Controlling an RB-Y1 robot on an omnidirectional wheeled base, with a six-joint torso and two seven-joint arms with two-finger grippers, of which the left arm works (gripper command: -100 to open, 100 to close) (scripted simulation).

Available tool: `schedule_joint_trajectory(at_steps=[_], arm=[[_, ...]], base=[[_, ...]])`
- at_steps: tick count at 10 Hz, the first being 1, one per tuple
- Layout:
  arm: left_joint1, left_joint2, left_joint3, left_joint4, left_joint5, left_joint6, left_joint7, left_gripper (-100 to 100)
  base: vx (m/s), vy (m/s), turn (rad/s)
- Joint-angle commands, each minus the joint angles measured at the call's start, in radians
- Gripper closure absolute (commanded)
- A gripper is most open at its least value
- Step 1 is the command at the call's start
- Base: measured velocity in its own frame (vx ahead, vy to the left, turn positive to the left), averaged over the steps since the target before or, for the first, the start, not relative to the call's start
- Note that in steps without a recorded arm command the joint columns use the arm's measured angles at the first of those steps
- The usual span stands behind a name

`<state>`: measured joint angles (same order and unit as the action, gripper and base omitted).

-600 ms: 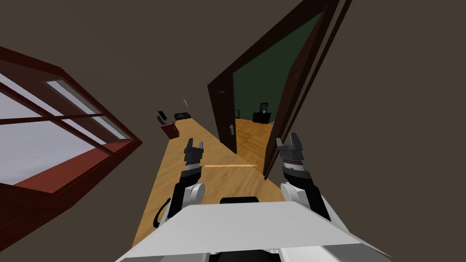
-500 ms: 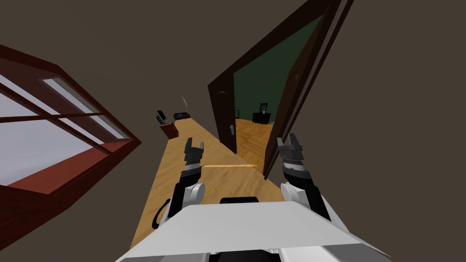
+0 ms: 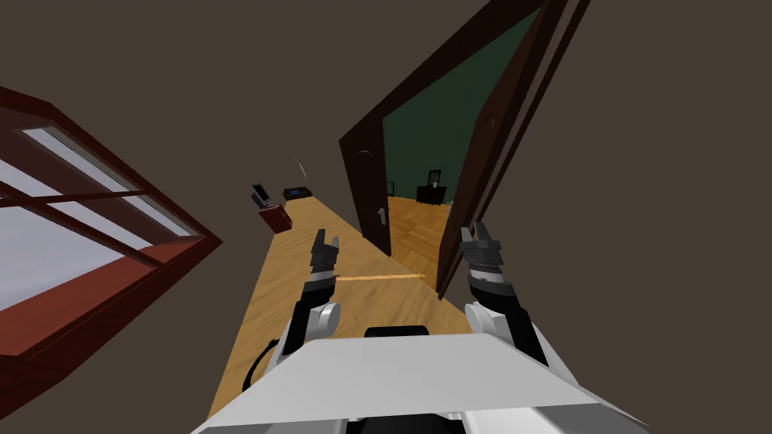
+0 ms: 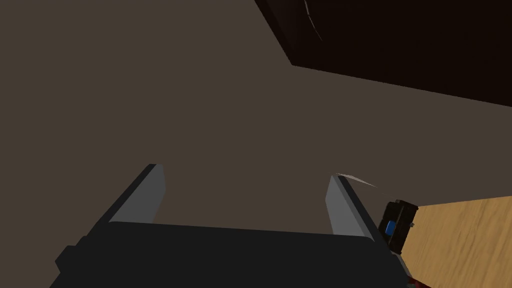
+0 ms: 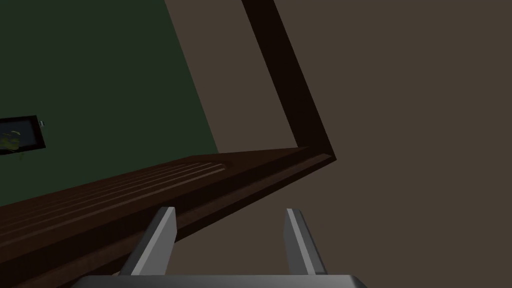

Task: Push the door open

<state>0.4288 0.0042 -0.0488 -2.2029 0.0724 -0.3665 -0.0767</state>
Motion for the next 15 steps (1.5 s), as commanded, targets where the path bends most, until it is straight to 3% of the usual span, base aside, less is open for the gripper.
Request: schedule_joint_trajectory(at_steps=[1,13,15], arm=[[-0.009,0.007,0.0,0.018,-0.01,-0.003,-0.05,-100],[-0.06,0.058,0.008,0.139,-0.071,-0.027,-0.335,-100],[-0.076,0.073,0.011,0.178,-0.091,-0.035,-0.4,-100]], base=[[0.073,0.024,-0.054],[0.063,0.025,-0.051],[0.055,0.025,-0.088]])
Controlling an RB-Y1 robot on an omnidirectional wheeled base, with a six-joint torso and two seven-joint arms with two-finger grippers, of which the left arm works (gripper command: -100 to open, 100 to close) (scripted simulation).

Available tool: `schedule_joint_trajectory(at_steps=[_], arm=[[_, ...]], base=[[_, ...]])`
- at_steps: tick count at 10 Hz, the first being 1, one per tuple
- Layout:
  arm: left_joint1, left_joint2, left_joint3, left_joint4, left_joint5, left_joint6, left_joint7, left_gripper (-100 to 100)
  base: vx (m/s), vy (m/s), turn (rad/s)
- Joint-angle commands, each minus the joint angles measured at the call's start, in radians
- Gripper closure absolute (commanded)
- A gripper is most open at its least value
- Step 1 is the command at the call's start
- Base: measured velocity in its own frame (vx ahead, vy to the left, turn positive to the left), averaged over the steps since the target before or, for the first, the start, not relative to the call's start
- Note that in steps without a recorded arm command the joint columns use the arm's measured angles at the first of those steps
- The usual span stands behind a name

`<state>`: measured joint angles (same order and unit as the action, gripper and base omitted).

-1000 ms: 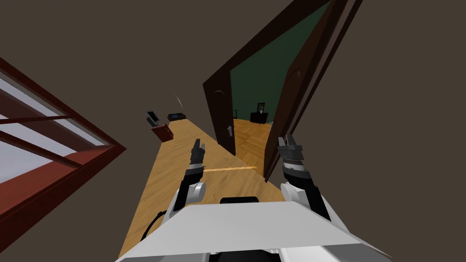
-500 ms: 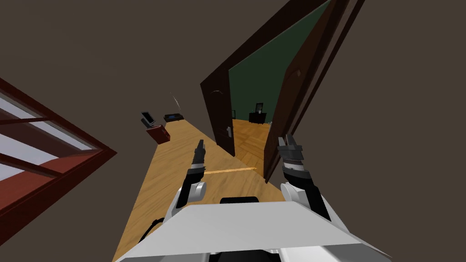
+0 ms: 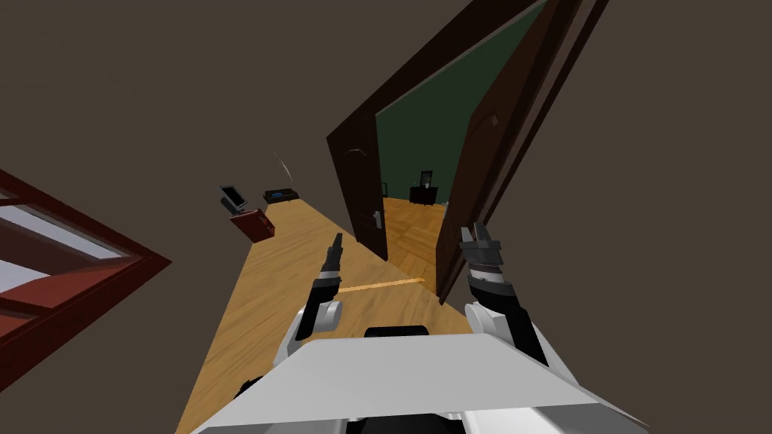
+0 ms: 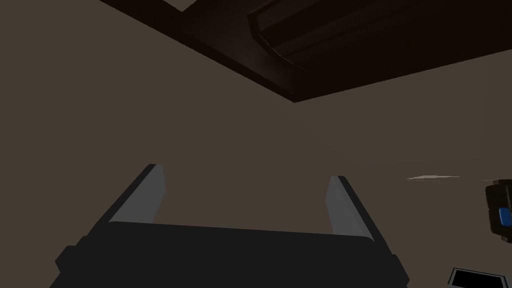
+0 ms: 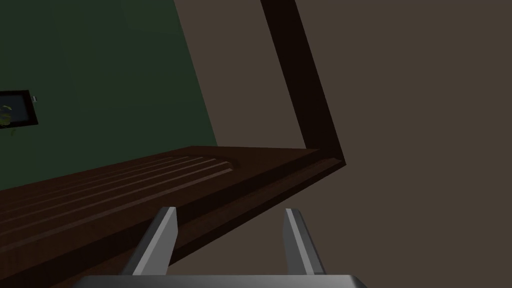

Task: Push the door open

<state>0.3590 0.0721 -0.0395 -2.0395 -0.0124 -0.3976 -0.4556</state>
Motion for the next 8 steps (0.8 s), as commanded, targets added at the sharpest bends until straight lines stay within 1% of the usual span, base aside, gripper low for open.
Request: schedule_joint_trajectory(at_steps=[1,2,3,4,6,7,8], arm=[[-0.006,0.005,0.001,0.014,-0.006,-0.004,-0.035,-100],[-0.014,0.012,0.003,0.034,-0.016,-0.008,-0.072,-100],[-0.023,0.02,0.004,0.053,-0.025,-0.012,-0.098,-100],[-0.023,0.02,0.004,0.053,-0.025,-0.012,-0.115,-100],[-0.04,0.035,0.007,0.095,-0.047,-0.02,-0.178,-100],[-0.04,0.035,0.007,0.095,-0.047,-0.02,-0.195,-100],[-0.049,0.043,0.008,0.116,-0.057,-0.025,-0.231,-100]], base=[[0.052,0.026,-0.024],[0.06,0.024,-0.037],[0.085,0.04,-0.111],[0.059,0.037,-0.033],[0.064,0.039,-0.08],[0.056,0.04,-0.039],[0.052,0.028,-0.07]])
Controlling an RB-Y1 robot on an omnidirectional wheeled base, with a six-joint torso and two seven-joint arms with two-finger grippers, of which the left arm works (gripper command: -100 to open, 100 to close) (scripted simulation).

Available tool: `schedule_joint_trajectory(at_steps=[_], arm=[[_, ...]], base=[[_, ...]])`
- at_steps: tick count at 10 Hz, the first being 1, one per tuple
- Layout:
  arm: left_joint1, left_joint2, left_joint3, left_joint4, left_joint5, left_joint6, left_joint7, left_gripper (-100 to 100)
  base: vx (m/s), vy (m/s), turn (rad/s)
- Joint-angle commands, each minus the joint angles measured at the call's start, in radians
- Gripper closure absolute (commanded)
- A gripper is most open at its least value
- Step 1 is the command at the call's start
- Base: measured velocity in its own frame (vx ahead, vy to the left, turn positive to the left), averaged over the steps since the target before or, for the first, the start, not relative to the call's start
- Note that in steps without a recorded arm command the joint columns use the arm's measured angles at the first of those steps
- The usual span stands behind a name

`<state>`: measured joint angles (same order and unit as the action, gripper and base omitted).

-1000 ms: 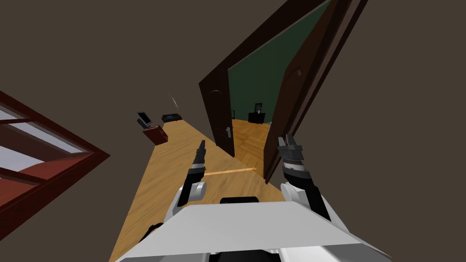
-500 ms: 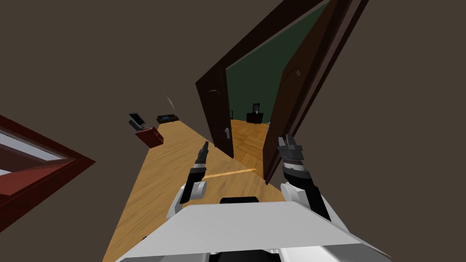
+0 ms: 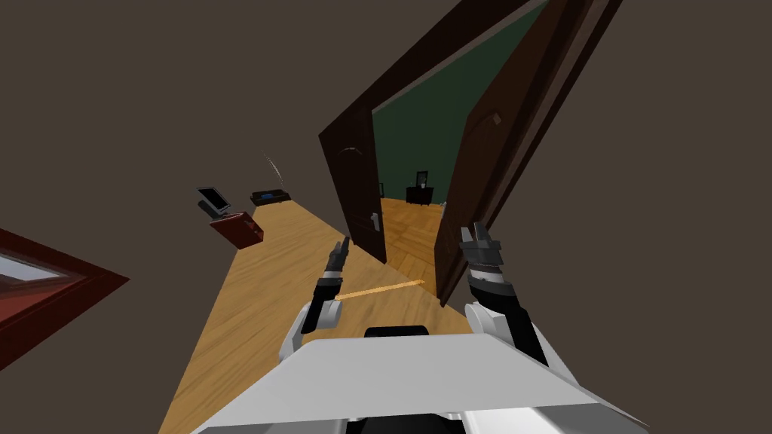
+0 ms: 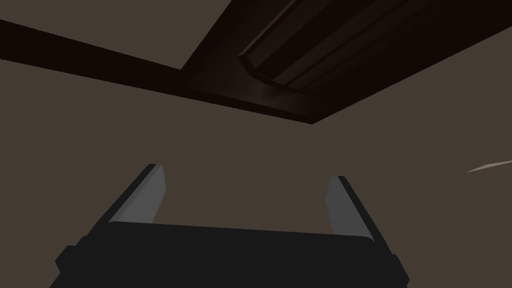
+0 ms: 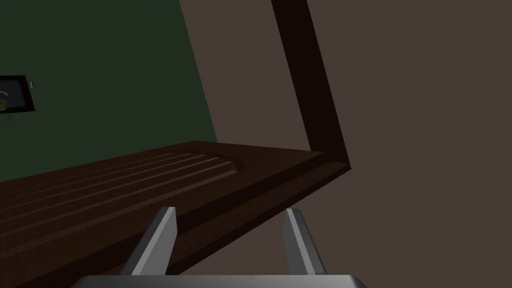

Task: Push the door open

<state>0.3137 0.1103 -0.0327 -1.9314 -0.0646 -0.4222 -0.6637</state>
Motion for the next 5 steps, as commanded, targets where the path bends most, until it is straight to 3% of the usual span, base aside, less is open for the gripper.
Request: schedule_joint_trajectory(at_steps=[1,5], arm=[[-0.013,0.013,0.003,0.029,-0.016,-0.004,-0.05,-100],[-0.032,0.029,0.005,0.074,-0.038,-0.013,-0.148,-100]], base=[[0.071,0.041,-0.097],[0.048,0.028,-0.054]])
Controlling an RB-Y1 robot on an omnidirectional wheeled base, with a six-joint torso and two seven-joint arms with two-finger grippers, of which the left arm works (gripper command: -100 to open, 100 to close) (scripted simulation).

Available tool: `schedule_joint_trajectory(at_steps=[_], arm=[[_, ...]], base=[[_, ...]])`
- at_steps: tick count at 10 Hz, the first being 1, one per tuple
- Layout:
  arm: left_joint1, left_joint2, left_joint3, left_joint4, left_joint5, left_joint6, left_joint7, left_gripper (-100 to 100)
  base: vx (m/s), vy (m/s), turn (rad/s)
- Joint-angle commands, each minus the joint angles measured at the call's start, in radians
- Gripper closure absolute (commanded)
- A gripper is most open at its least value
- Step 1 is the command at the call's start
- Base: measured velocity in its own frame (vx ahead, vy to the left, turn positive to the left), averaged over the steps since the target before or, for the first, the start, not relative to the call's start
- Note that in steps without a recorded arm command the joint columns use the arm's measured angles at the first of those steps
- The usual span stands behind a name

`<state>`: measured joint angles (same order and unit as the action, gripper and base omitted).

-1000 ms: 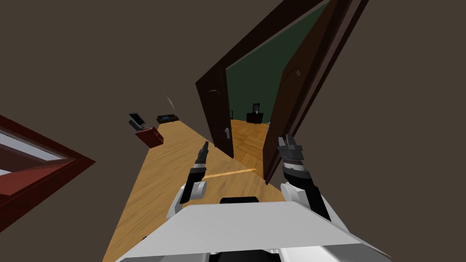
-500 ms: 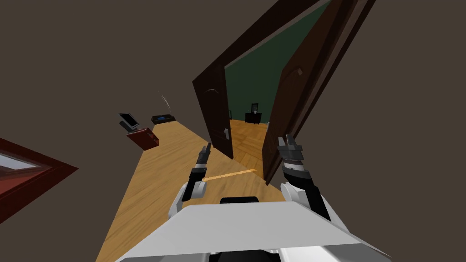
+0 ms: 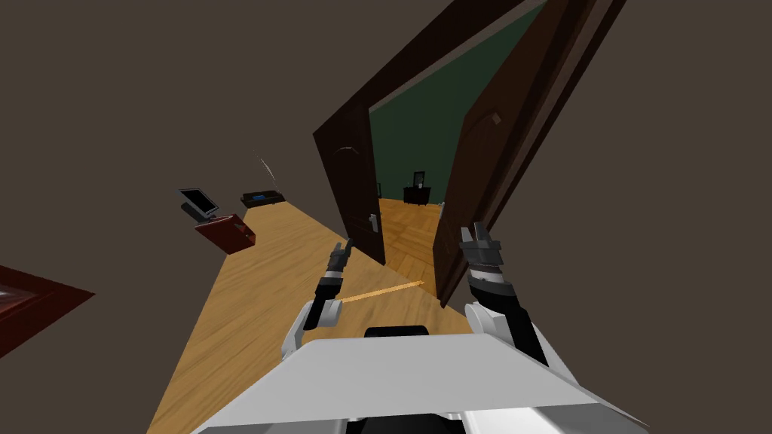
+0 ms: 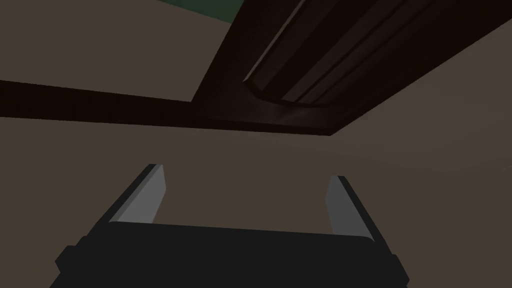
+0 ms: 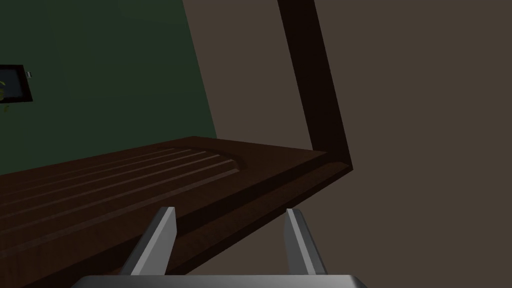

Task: Push the door open

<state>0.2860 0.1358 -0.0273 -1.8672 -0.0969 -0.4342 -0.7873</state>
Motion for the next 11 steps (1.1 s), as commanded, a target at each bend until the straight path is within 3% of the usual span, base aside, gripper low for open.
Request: schedule_joint_trajectory(at_steps=[1,4,11], arm=[[-0.014,0.011,0.002,0.032,-0.018,-0.006,-0.05,-100],[-0.024,0.02,0.003,0.055,-0.029,-0.011,-0.106,-100],[-0.073,0.06,0.011,0.171,-0.088,-0.034,-0.304,-100]], base=[[0.076,0.059,-0.114],[0.053,0.034,-0.046],[0.054,0.043,-0.076]])
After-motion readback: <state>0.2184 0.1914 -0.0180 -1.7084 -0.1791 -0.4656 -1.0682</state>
